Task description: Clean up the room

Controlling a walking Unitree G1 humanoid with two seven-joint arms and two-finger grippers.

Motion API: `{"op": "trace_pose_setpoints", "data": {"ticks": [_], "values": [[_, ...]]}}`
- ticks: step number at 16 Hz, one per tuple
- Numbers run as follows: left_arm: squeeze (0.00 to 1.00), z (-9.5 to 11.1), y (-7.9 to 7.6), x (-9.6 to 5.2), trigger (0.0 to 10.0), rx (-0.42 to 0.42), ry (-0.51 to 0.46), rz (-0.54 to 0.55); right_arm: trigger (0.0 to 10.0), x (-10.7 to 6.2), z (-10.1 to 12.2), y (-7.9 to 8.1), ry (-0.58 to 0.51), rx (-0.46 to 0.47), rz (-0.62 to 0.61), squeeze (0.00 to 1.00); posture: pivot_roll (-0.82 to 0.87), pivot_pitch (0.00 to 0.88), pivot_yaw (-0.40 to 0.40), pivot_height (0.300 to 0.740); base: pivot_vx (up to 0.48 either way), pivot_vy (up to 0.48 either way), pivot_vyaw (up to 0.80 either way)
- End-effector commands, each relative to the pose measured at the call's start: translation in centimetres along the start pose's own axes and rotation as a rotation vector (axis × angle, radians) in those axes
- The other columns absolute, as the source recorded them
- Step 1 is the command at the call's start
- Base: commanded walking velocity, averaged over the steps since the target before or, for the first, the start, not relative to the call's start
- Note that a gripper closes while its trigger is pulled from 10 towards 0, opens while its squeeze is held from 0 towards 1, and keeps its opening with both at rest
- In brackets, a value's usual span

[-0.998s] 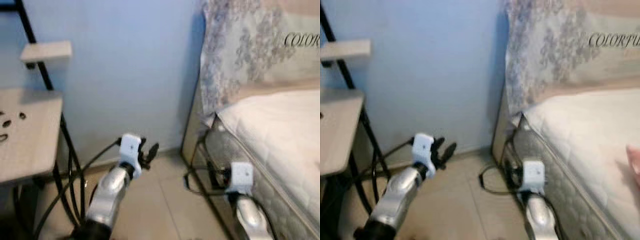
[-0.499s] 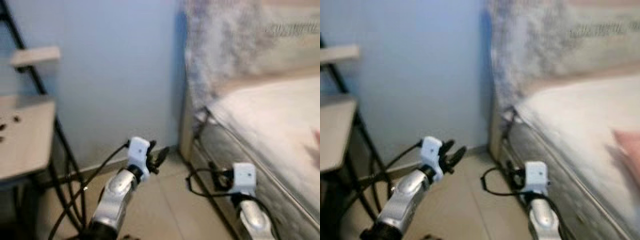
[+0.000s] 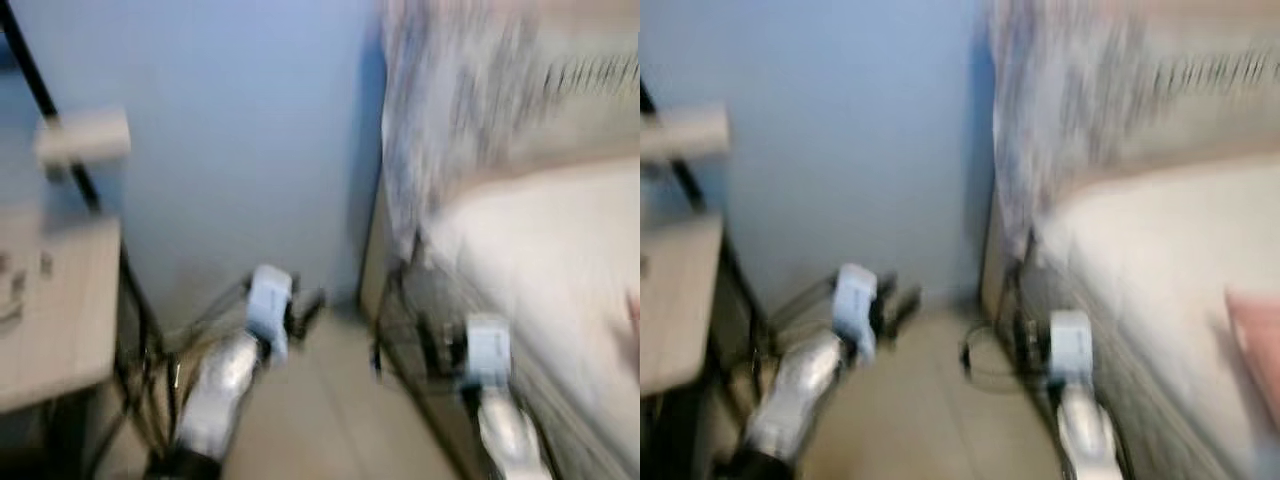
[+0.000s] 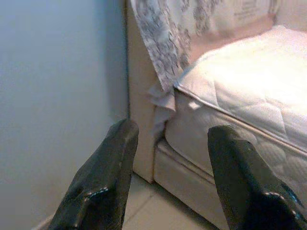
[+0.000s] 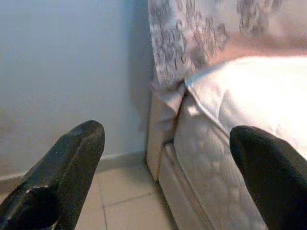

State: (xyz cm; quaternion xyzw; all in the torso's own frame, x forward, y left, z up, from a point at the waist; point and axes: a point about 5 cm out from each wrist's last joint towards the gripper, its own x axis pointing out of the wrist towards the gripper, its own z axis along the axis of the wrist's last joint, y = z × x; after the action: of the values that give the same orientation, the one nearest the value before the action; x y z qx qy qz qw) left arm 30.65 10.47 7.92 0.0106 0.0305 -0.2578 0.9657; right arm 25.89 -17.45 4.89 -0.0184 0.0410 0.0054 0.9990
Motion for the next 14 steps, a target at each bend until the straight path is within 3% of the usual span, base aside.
{"op": "trace_pose_setpoints", "data": {"ticks": [1, 3, 6, 9, 14], "values": [[0.0, 0.31, 0.18, 0.2, 10.0, 0.002, -0.013, 0.002, 10.0, 0.04, 0.03, -0.31, -0.014, -0.019, -0.003, 0.0, 0.13, 0.0, -0.02, 0.74, 0.0, 0.0, 0.0], [0.0, 0.59, 0.14, 0.33, 10.0, 0.036, -0.028, -0.01, 10.0, 0.45, -0.17, -0.6, 0.019, -0.03, -0.03, 0.0, 0.13, 0.0, -0.017, 0.74, 0.0, -0.452, 0.0], [0.0, 0.4, -0.17, 0.34, 10.0, 0.012, -0.029, -0.03, 10.0, 0.27, 0.05, -0.28, -0.004, -0.022, -0.018, 0.0, 0.12, 0.0, -0.017, 0.74, 0.0, -0.43, -0.77], [0.0, 0.14, 0.37, 0.69, 10.0, 0.005, -0.001, 0.03, 10.0, 0.08, 0.54, -0.8, -0.054, 0.003, -0.061, 0.0, 0.12, 0.0, -0.028, 0.74, 0.0, 0.0, -0.78], [0.0, 0.2, 0.16, 0.62, 10.0, -0.016, -0.014, 0.008, 10.0, -0.21, 0.36, -1.19, -0.043, 0.018, -0.092, 0.0, 0.12, 0.0, -0.032, 0.74, 0.0, 0.096, -0.78]]}}
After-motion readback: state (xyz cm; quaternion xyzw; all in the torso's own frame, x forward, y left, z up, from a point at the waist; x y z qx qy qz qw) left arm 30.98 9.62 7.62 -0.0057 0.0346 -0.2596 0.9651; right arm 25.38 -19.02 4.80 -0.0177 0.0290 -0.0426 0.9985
